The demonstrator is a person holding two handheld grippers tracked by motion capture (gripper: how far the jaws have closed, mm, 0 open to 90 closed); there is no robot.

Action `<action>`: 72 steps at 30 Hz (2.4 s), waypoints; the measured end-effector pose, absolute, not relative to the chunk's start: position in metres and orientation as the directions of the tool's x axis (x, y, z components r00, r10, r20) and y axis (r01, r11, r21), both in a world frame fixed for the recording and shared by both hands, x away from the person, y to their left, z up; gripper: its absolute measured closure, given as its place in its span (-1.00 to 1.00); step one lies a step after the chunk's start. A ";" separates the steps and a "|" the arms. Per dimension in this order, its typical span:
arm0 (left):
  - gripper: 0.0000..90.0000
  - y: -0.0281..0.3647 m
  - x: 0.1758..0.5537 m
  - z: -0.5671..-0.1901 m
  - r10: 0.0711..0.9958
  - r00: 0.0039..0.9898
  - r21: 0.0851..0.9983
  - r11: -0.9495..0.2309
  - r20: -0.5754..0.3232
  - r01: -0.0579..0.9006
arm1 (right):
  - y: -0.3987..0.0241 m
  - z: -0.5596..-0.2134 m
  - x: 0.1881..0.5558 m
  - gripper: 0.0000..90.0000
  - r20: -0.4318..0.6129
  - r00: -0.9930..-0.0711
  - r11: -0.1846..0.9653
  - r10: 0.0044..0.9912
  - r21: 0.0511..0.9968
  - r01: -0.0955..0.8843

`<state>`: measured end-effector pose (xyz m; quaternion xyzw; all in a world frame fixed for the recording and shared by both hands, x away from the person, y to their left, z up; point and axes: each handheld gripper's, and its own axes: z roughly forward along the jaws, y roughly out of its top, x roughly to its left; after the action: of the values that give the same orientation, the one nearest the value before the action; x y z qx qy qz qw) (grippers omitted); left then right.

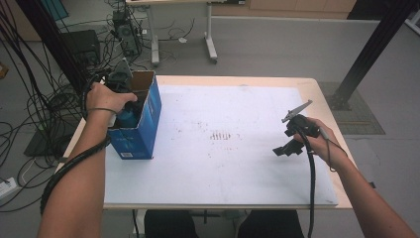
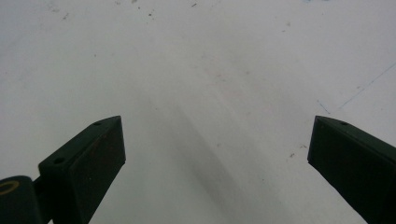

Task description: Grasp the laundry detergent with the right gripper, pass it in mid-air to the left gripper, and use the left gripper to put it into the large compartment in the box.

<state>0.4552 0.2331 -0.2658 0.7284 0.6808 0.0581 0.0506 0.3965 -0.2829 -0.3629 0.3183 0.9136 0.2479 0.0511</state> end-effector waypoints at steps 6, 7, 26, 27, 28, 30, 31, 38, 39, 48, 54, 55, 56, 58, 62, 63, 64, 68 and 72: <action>-0.16 0.233 0.455 -0.266 0.998 0.062 0.153 -0.063 0.013 0.986 | -0.283 -0.363 0.397 -0.92 0.067 -0.791 0.673 0.609 0.485 0.559; -0.17 0.234 0.456 -0.266 0.998 0.065 0.154 -0.066 0.013 0.986 | -0.283 -0.364 0.397 -0.92 0.068 -0.790 0.672 0.609 0.486 0.559; -0.17 0.233 0.456 -0.267 0.998 0.069 0.154 -0.070 0.013 0.986 | -0.283 -0.367 0.396 -0.92 0.073 -0.790 0.673 0.609 0.481 0.562; -0.17 0.233 0.456 -0.267 0.998 0.069 0.154 -0.070 0.011 0.986 | -0.283 -0.367 0.396 -0.92 0.073 -0.790 0.672 0.609 0.481 0.563; -0.17 0.233 0.457 -0.268 0.998 0.067 0.152 -0.067 0.005 0.986 | -0.283 -0.367 0.396 -0.92 0.075 -0.791 0.672 0.608 0.481 0.563; -0.18 0.233 0.457 -0.268 0.998 0.067 0.152 -0.067 0.004 0.986 | -0.283 -0.368 0.397 -0.92 0.076 -0.790 0.671 0.608 0.482 0.563; -0.18 0.233 0.457 -0.268 0.997 0.071 0.150 -0.070 0.001 0.986 | -0.283 -0.368 0.397 -0.92 0.077 -0.791 0.671 0.607 0.482 0.563; -0.26 0.232 0.459 -0.269 0.998 0.066 0.142 -0.066 0.003 0.988 | -0.282 -0.370 0.398 -0.92 0.079 -0.790 0.672 0.608 0.479 0.565; -0.27 0.232 0.459 -0.269 0.998 0.064 0.142 -0.064 0.002 0.988 | -0.282 -0.370 0.398 -0.92 0.080 -0.790 0.673 0.608 0.477 0.566; -0.30 0.228 0.457 -0.251 0.998 0.068 0.151 -0.070 0.018 0.986 | -0.280 -0.370 0.399 -0.92 0.080 -0.792 0.674 0.606 0.477 0.564; -0.32 0.223 0.455 -0.232 0.996 0.080 0.168 -0.084 0.029 0.982 | -0.276 -0.369 0.400 -0.92 0.080 -0.796 0.678 0.599 0.479 0.558; -0.32 0.223 0.454 -0.228 0.996 0.078 0.174 -0.082 0.033 0.981 | -0.276 -0.369 0.400 -0.92 0.080 -0.797 0.678 0.599 0.480 0.557; -0.33 0.222 0.454 -0.227 0.996 0.077 0.178 -0.082 0.035 0.981 | -0.275 -0.369 0.399 -0.92 0.080 -0.798 0.679 0.598 0.479 0.557; -0.34 0.221 0.453 -0.222 0.996 0.082 0.182 -0.089 0.045 0.979 | -0.275 -0.369 0.399 -0.92 0.080 -0.798 0.678 0.597 0.481 0.555; -0.42 0.220 0.450 -0.210 0.995 0.086 0.192 -0.093 0.046 0.977 | -0.274 -0.368 0.399 -0.92 0.077 -0.801 0.682 0.594 0.479 0.553; -0.44 0.220 0.449 -0.205 0.995 0.084 0.195 -0.092 0.049 0.977 | -0.274 -0.368 0.399 -0.92 0.077 -0.801 0.682 0.594 0.479 0.552; -0.47 0.220 0.449 -0.204 0.995 0.082 0.197 -0.090 0.049 0.976 | -0.274 -0.367 0.399 -0.92 0.077 -0.800 0.682 0.594 0.478 0.553; -0.54 0.218 0.445 -0.191 0.995 0.082 0.200 -0.092 0.057 0.975 | -0.273 -0.367 0.399 -0.92 0.076 -0.802 0.685 0.592 0.477 0.551; -0.64 0.218 0.440 -0.179 0.996 0.079 0.211 -0.088 0.049 0.974 | -0.272 -0.366 0.399 -0.92 0.076 -0.802 0.686 0.592 0.476 0.551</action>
<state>0.4397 0.2180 -0.1787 0.7321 0.6725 0.0898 0.0615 0.3988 -0.2718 -0.3664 0.3116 0.9171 0.2451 0.0420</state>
